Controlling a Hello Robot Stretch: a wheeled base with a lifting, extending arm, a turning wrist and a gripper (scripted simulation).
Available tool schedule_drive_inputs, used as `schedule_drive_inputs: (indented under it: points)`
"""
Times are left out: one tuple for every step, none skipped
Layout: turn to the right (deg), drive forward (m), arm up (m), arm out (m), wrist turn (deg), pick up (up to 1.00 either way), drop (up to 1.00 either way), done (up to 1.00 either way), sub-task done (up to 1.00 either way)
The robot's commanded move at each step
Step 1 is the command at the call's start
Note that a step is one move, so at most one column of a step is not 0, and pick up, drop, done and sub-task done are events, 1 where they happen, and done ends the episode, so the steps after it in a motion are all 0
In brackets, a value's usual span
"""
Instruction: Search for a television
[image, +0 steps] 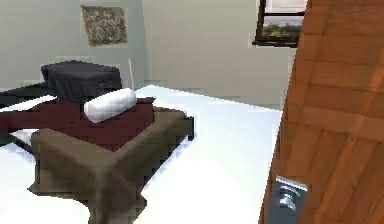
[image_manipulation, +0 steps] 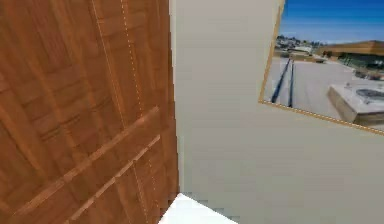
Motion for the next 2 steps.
schedule_drive_inputs:
  points:
    - [-45.0,0.0,0.0,0.0,0.0,0.0,0.0,0.0,0.0]
    - [-12.0,0.0,0.0,0.0,0.0,0.0,0.0,0.0,0.0]
